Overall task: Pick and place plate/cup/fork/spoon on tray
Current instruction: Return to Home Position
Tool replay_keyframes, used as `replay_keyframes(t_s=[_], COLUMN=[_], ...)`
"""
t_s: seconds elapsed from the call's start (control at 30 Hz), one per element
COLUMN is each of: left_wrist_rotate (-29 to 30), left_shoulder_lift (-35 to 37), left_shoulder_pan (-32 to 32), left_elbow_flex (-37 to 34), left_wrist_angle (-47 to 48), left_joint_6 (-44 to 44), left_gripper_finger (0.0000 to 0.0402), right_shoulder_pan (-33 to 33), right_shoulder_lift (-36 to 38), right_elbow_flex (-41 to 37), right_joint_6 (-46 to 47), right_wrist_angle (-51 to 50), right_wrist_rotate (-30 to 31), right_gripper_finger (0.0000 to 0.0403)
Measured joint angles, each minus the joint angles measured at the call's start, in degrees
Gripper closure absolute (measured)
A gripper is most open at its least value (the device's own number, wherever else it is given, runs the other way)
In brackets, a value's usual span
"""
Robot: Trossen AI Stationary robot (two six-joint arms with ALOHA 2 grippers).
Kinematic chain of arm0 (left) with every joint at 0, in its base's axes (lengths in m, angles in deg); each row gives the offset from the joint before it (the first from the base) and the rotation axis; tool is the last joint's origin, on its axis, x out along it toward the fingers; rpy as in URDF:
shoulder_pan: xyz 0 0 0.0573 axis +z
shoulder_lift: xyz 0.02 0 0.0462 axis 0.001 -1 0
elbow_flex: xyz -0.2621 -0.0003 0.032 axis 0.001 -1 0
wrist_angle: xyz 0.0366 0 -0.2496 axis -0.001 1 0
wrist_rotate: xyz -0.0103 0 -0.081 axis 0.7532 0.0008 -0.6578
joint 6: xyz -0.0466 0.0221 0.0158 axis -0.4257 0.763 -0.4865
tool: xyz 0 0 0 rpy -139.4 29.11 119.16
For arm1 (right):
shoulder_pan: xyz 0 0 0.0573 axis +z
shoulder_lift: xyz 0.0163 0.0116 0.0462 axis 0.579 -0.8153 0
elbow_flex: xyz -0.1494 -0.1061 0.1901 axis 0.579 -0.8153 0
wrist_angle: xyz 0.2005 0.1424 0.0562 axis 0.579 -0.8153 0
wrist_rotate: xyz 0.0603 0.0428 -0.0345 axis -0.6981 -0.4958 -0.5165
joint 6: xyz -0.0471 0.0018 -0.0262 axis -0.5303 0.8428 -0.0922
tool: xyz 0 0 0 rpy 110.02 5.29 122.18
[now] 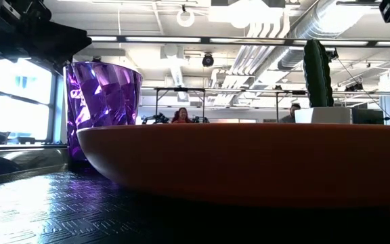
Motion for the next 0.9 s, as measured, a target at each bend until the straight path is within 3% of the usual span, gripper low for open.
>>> replay_keyframes(t_s=[0.2,0.3,0.5,0.63,0.9], left_wrist_rotate=[0.00,-0.01,-0.15,-0.20,-0.20], left_shoulder_lift=[0.00,-0.08,-0.55,-0.55,-0.55], left_shoulder_pan=[0.00,0.00,0.00,0.00,0.00], left_elbow_flex=[0.00,0.00,0.09,0.09,0.09], left_wrist_angle=[0.02,0.05,0.61,0.48,0.46], left_joint_6=[-0.01,-0.01,-0.04,-0.03,-0.03], left_gripper_finger=[0.0330,0.0330,0.0330,0.0330,0.0330], right_shoulder_pan=[0.02,0.04,0.04,0.04,0.04], right_shoulder_lift=[6.28,5.98,5.84,5.86,5.87], right_elbow_flex=[-1.64,-3.59,-13.75,-22.06,-37.09], right_joint_6=[-0.16,-0.17,0.27,0.55,4.02], right_wrist_angle=[0.77,1.57,14.65,22.60,35.37], right_wrist_rotate=[-10.56,-14.51,-23.69,-26.80,-27.09], right_gripper_finger=[0.0300,0.0300,0.0300,0.0300,0.0300])
